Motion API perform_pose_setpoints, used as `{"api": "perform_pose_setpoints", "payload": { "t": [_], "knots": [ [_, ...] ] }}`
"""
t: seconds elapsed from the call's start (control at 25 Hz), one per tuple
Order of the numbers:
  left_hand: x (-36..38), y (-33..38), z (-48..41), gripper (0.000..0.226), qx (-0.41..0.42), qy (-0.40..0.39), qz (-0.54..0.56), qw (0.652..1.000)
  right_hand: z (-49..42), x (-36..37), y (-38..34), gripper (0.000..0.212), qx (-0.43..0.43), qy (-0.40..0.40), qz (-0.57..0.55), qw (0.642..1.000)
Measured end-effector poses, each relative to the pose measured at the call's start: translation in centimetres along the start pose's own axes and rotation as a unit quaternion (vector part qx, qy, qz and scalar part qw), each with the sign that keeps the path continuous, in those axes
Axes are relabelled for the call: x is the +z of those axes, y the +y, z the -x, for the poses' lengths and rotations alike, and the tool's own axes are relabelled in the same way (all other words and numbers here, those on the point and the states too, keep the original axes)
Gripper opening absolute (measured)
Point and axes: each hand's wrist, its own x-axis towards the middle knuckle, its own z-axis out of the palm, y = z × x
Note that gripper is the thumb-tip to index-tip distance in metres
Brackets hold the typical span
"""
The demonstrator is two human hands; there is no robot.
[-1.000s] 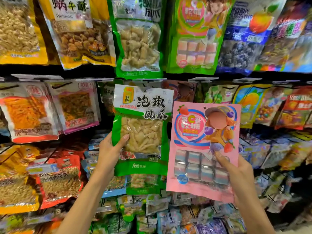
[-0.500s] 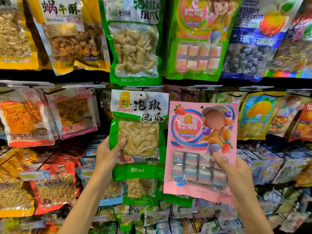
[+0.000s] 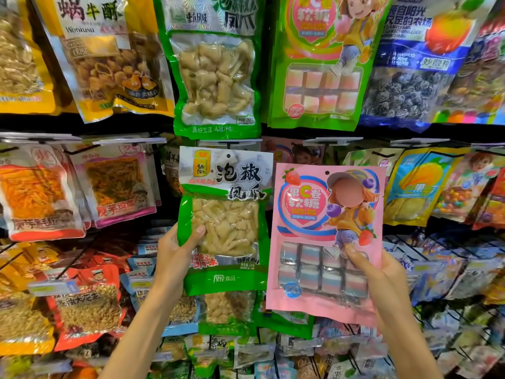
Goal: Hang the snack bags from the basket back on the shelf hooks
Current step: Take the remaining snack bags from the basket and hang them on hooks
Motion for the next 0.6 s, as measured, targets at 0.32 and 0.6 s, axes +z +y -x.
{"api": "perform_pose_setpoints", "payload": {
  "t": [0.32,0.6],
  "knots": [
    [0.3,0.2,-0.4,0.018,0.013,0.002,0.0,1.0,-0.8,0.3,0.2,0.017,-0.015,-0.009,-0.003,1.0],
    [0.9,-0.4,-1.7,0.021,0.014,-0.012,0.005,1.0,-3.1,1.1,0.1,0.016,-0.006,-0.012,-0.03,0.999]
  ]
}}
